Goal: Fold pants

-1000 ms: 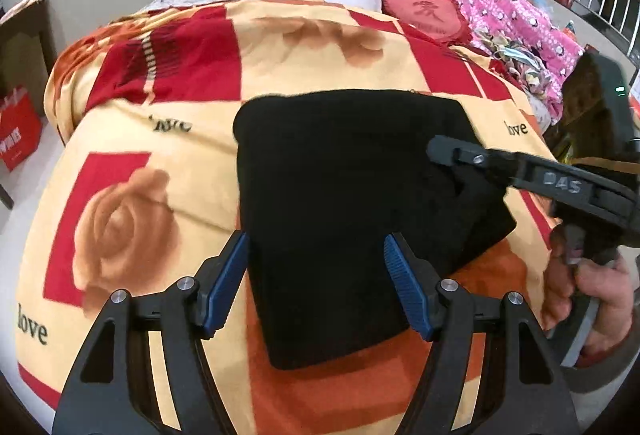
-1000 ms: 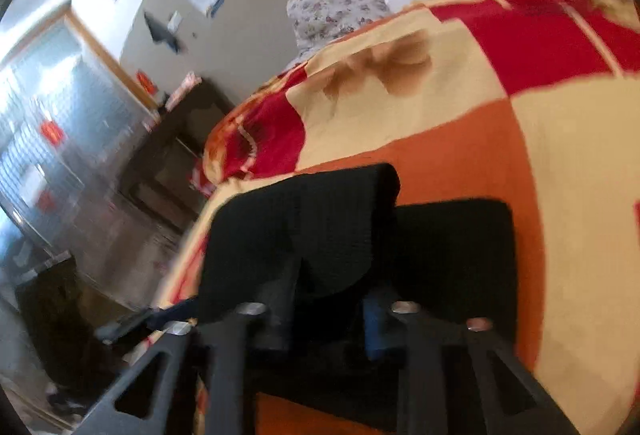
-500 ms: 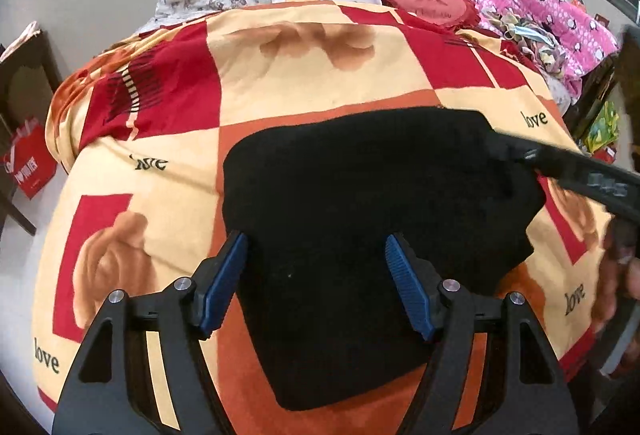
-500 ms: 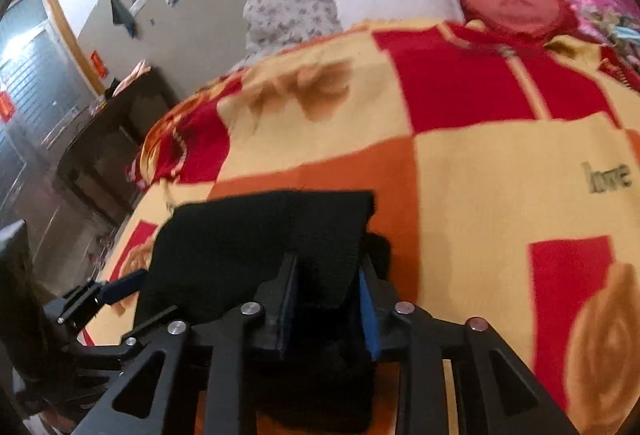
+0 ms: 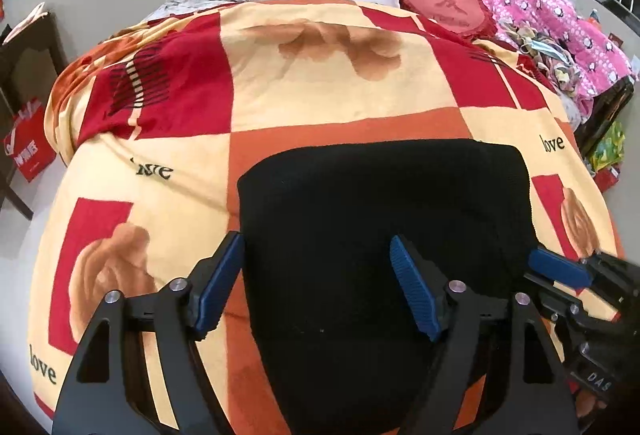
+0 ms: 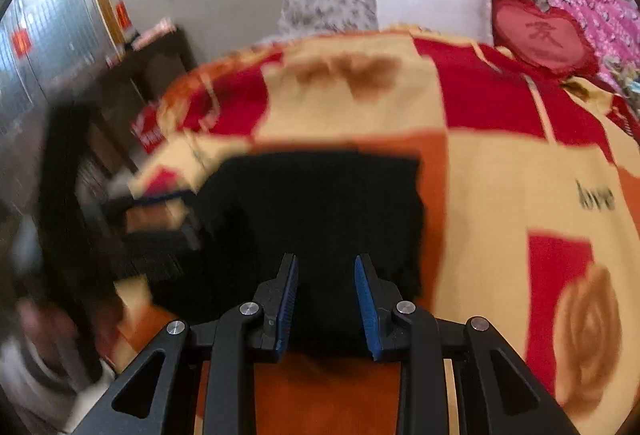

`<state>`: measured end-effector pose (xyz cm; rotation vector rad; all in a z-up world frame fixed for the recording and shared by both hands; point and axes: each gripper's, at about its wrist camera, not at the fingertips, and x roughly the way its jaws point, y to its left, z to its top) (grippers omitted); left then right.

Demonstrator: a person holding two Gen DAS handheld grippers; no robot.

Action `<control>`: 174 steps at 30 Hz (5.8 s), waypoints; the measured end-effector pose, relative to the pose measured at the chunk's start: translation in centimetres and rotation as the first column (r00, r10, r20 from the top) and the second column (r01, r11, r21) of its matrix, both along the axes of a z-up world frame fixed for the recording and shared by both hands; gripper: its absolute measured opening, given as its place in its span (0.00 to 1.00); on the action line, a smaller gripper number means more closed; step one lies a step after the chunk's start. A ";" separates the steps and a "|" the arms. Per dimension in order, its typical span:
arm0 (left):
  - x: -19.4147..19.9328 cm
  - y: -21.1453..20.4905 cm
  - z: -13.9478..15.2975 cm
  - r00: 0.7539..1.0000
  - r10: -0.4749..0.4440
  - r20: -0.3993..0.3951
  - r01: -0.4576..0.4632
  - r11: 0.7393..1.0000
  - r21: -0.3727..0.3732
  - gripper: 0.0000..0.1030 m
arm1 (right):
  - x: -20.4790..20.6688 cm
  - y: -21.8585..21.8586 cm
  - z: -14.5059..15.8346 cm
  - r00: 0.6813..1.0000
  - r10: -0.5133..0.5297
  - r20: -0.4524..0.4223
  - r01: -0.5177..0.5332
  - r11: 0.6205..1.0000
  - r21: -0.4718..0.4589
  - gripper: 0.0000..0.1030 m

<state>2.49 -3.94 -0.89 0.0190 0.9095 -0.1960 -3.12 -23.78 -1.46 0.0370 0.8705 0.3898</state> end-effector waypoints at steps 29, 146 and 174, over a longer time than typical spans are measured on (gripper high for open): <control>2.6 1.2 0.0 0.996 0.075 -0.050 -0.078 0.995 -0.067 0.79 | 7.8 -0.8 0.8 0.994 -0.104 -0.020 0.105 0.994 0.040 0.29; 4.5 -2.1 -0.8 1.000 0.001 0.008 -0.001 1.000 0.018 0.72 | 5.9 -0.4 0.0 0.997 -0.061 0.051 0.061 0.998 0.017 0.35; -0.6 -1.1 1.2 0.987 0.115 0.115 -0.121 0.992 0.047 0.72 | 3.9 0.1 2.2 0.987 -0.140 0.076 0.143 0.989 -0.034 0.40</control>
